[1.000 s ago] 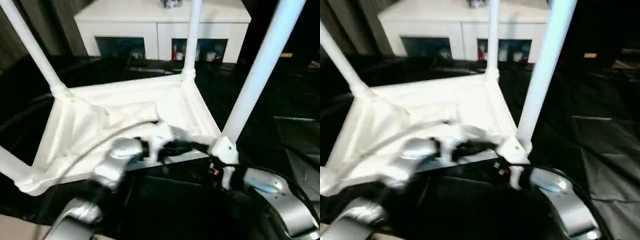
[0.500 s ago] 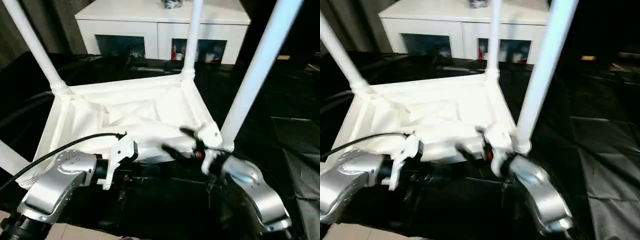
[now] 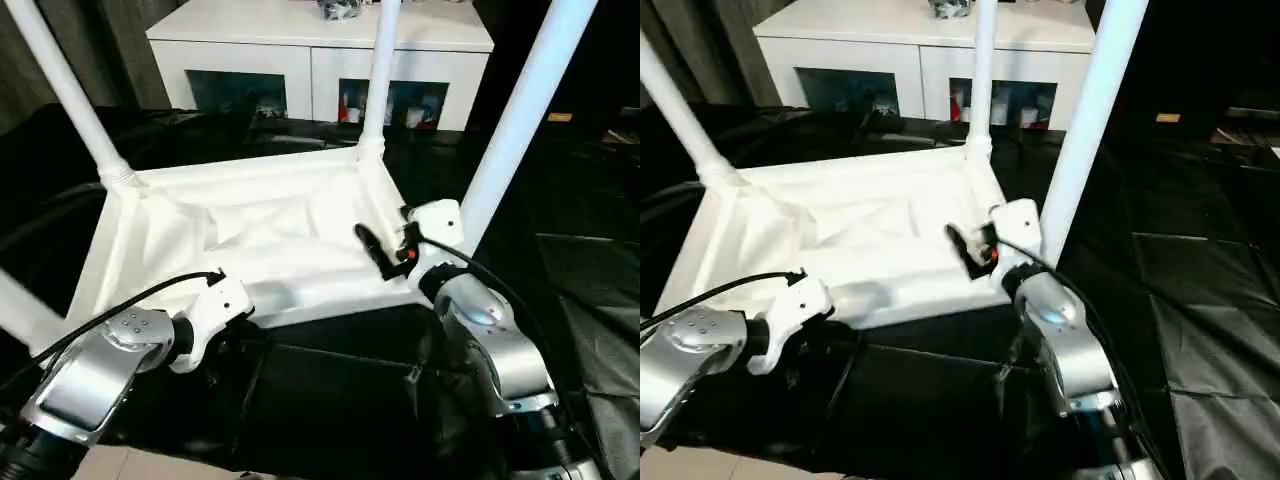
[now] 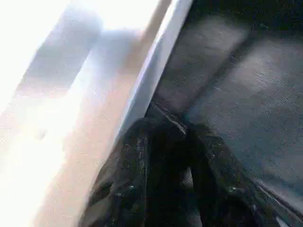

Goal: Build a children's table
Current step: Rotate table base

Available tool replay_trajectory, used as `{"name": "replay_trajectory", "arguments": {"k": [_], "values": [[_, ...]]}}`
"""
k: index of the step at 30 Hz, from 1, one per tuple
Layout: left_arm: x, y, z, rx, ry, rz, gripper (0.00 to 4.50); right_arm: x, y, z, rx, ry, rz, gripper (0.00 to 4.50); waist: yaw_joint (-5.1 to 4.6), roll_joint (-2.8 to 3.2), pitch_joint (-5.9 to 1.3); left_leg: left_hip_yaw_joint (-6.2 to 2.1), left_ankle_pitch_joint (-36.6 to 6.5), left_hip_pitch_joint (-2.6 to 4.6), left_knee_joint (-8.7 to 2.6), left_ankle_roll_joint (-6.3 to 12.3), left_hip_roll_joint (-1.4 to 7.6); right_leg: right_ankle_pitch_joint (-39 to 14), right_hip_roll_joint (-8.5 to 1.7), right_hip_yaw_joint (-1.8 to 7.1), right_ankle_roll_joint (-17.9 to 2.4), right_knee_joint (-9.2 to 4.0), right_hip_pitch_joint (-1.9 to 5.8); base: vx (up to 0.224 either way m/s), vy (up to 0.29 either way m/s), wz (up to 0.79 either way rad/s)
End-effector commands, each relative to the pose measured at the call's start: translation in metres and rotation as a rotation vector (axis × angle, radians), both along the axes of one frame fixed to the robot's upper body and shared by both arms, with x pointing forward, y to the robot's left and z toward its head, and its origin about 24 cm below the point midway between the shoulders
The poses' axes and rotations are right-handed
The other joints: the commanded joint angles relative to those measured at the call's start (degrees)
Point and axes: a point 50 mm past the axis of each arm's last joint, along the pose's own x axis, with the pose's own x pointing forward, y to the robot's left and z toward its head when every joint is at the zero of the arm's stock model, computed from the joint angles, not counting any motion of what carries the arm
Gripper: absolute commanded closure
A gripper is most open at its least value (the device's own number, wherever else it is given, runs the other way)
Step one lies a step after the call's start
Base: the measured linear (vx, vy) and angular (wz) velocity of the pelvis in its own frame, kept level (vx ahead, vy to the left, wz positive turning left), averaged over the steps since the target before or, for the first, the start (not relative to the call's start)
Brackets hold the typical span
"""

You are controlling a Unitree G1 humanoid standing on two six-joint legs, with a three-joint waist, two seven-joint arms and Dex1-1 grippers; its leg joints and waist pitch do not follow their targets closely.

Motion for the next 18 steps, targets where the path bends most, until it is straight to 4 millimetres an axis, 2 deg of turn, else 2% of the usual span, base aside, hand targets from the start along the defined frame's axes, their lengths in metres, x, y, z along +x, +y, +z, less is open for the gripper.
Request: {"name": "replay_trajectory", "arguments": {"k": [1,2,3,4,5,6,7,8,9,10,11,12,13,14,16,17,18], "values": [[0.016,0.014,0.003,0.081,-0.105,0.123,3.03,0.004,-0.039,-0.01,-0.054,0.047,-0.184,0.54,-0.22,0.27,-3.17,-0.86,-12.44,1.57,-4.51,-1.42,1.98,-7.96,-1.75,2.15,-11.92,-4.12,1.53,0.0,0.0,0.0],[0.019,0.013,0.004,0.08,-0.125,0.128,3.03,0.004,-0.043,-0.011,-0.061,0.051,-0.2,0.54,0.15,0.2,-3.28,-0.82,-13.02,1.77,-4.4,-1.72,1.99,-8.35,-1.77,2.25,-11.56,-4.16,1.43,0.0,0.0,0.0],[0.019,0.013,0.004,0.08,-0.125,0.128,3.03,0.004,-0.043,-0.011,-0.061,0.051,-0.2,0.54,0.21,0.17,-3.28,-0.87,-13.04,1.65,-4.46,-1.81,1.98,-8.39,-1.77,2.25,-11.4,-4.12,1.52,0.0,0.0,0.0],[0.024,0.009,0.004,0.071,-0.156,0.137,3.03,0.006,-0.052,-0.01,-0.08,0.048,-0.235,0.54,0.32,0.13,-3.23,-0.97,-13.01,1.41,-4.55,-1.94,1.95,-8.53,-1.73,2.19,-10.75,-4.12,1.66,0.0,0.0,0.0],[0.024,0.009,0.004,0.071,-0.156,0.137,3.03,0.006,-0.052,-0.01,-0.08,0.048,-0.235,0.54,0.41,0.07,-3.22,-1.0,-13.36,1.51,-4.59,-2.01,1.92,-9.01,-1.7,2.14,-10.51,-4.18,1.64,0.0,0.0,0.0],[0.032,0.0,0.006,0.044,-0.206,0.138,3.03,0.008,-0.066,-0.009,-0.104,0.045,-0.28,0.54,0.52,0.07,-3.28,-0.99,-13.89,1.7,-4.56,-2.1,1.97,-9.4,-1.76,2.17,-10.23,-4.25,1.48,0.0,0.0,0.0],[0.032,0.0,0.006,0.044,-0.206,0.138,3.03,0.008,-0.066,-0.009,-0.104,0.045,-0.28,0.54,0.66,0.11,-3.28,-0.96,-14.3,1.86,-4.55,-2.36,2.01,-9.68,-1.71,2.12,-10.22,-4.36,1.43,0.0,0.0,0.0],[0.036,-0.007,0.008,0.027,-0.234,0.116,3.03,0.009,-0.078,-0.007,-0.12,0.041,-0.324,0.54,0.74,0.05,-3.34,-0.95,-14.22,1.89,-4.51,-2.37,2.08,-9.14,-1.77,2.16,-10.25,-4.29,1.42,0.0,0.0,0.0],[0.039,-0.014,0.011,0.012,-0.251,0.105,3.03,0.01,-0.088,-0.005,-0.128,0.04,-0.353,0.54,0.84,0.32,-3.36,-1.03,-14.11,1.75,-4.54,-2.47,1.97,-9.21,-1.78,2.1,-10.21,-4.25,1.61,0.0,0.0,0.0],[0.041,-0.021,0.013,-0.006,-0.266,0.093,3.03,0.01,-0.096,-0.003,-0.138,0.036,-0.376,0.54,1.0,0.17,-3.54,-1.02,-13.34,1.72,-4.42,-2.48,2.03,-7.52,-1.82,2.08,-10.39,-4.1,1.73,0.0,0.0,0.0],[0.043,-0.03,0.015,-0.036,-0.276,0.074,3.03,0.011,-0.104,-0.001,-0.154,0.03,-0.397,0.54,1.17,-0.01,-3.58,-1.02,-12.19,1.44,-4.33,-2.13,1.96,-5.95,-1.87,2.05,-10.47,-3.94,1.98,0.0,0.0,0.0],[0.043,-0.03,0.015,-0.036,-0.276,0.074,3.03,0.011,-0.104,-0.001,-0.154,0.03,-0.397,0.54,1.31,-0.04,-3.67,-1.04,-11.36,1.35,-4.26,-1.91,1.92,-5.15,-1.91,2.01,-10.56,-3.87,2.09,0.0,0.0,0.0],[0.044,-0.04,0.017,-0.058,-0.282,0.055,3.03,0.011,-0.113,0.003,-0.171,0.023,-0.41,0.54,1.43,0.14,-3.8,-1.07,-9.67,1.11,-4.08,-1.4,1.84,-3.1,-1.95,1.96,-10.82,-3.57,2.28,0.0,0.0,0.0],[0.043,-0.054,0.018,-0.092,-0.287,0.02,3.03,0.012,-0.126,0.007,-0.2,0.014,-0.435,0.54,1.49,-0.12,-3.84,-1.02,-8.47,1.02,-3.92,-0.87,1.85,-1.42,-1.87,1.88,-11.07,-3.51,2.42,0.0,0.0,0.0],[0.042,-0.065,0.019,-0.12,-0.29,0.0,3.03,0.012,-0.138,0.011,-0.218,0.007,-0.462,0.54,1.91,-0.27,-4.11,-0.76,-7.07,1.32,-3.52,0.14,1.84,0.97,-1.85,1.92,-12.13,-3.41,2.34,0.0,0.0,0.0],[0.04,-0.072,0.02,-0.15,-0.289,-0.022,3.03,0.012,-0.146,0.014,-0.23,0.003,-0.484,0.54,1.9,-0.32,-4.31,-0.92,-4.66,0.6,-3.31,1.28,1.74,3.72,-1.97,1.89,-12.75,-2.93,2.91,0.0,0.0,0.0],[0.038,-0.076,0.02,-0.168,-0.288,-0.037,3.03,0.012,-0.151,0.016,-0.237,0.001,-0.497,0.54,1.96,-0.47,-4.46,-0.87,-2.08,0.21,-2.98,2.79,1.59,6.44,-1.96,1.82,-12.98,-2.7,3.02,0.0,0.0,0.0]]}}
